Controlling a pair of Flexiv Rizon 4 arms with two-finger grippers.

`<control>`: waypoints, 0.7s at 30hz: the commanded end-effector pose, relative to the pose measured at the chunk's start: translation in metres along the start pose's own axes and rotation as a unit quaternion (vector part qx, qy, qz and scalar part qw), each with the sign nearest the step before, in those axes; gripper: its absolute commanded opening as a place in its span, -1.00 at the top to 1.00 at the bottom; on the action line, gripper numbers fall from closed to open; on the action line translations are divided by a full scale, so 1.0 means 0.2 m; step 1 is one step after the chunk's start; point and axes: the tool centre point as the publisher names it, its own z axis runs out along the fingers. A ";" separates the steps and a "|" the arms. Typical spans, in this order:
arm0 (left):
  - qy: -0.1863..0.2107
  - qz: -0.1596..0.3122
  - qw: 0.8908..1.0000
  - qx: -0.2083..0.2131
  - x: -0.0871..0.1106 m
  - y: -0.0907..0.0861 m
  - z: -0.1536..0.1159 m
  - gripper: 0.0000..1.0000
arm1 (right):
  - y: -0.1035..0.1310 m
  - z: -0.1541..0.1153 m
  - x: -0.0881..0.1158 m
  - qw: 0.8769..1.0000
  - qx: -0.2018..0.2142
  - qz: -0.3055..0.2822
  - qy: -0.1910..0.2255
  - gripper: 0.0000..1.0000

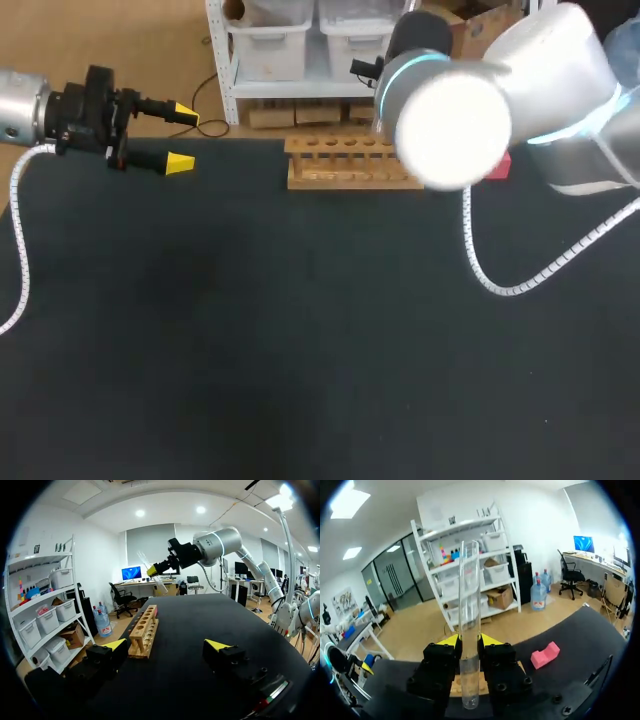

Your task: Grasp the test tube, adjust it, and insert it.

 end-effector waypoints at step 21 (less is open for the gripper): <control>0.000 0.001 1.000 -0.003 0.00 -0.01 0.00 -1.00 | -0.07 0.14 0.01 0.979 -0.047 -0.017 -0.200 1.00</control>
